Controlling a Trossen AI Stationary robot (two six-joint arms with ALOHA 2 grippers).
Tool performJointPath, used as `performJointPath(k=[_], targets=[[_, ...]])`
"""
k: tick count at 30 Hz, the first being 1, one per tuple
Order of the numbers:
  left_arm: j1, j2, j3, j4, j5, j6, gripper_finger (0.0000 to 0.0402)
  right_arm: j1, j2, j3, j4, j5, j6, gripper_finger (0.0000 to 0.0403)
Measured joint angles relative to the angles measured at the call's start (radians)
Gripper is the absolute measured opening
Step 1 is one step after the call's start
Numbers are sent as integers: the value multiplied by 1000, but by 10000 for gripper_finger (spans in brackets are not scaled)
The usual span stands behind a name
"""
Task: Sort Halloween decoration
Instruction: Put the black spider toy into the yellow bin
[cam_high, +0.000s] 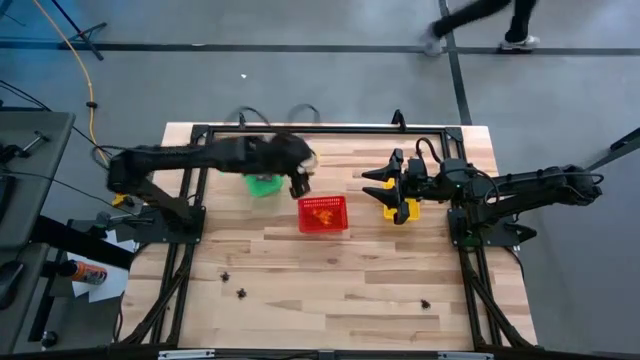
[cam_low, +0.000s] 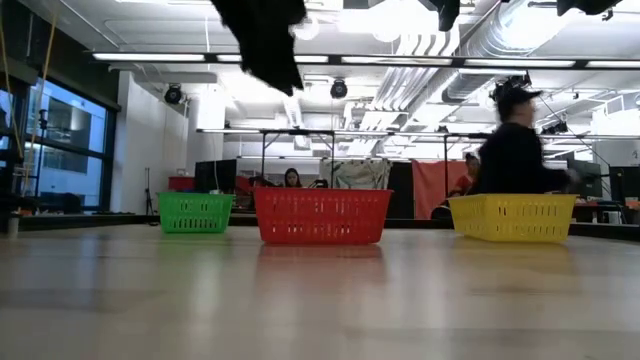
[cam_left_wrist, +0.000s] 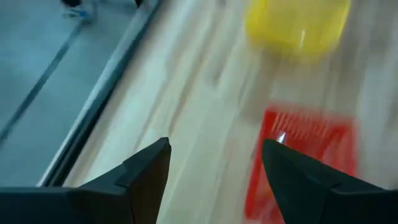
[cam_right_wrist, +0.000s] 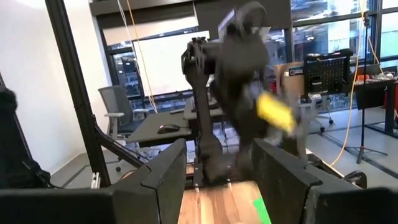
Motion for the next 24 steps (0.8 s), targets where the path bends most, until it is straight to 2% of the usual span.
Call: performJointPath(k=[3,5,9,12,17,24], targets=[[4,-154,-93,135,24,-90,241,0,0,0,0,0,0,176],[-20,-259,-186,283,29,-130,240,0,0,0,-4,0,0,176],[-108,-438,-418,545,11,-189,239,0,0,0,12,0,3,176],[-192,-528,-569,705,-27,-227,239,0,0,0,24,0,3,176],[-289,-596,-706,783,-81,-170,239,0,0,0,29,0,3,176],[-307,-597,-717,790,-101,-147,239,0,0,0,31,0,3,176]])
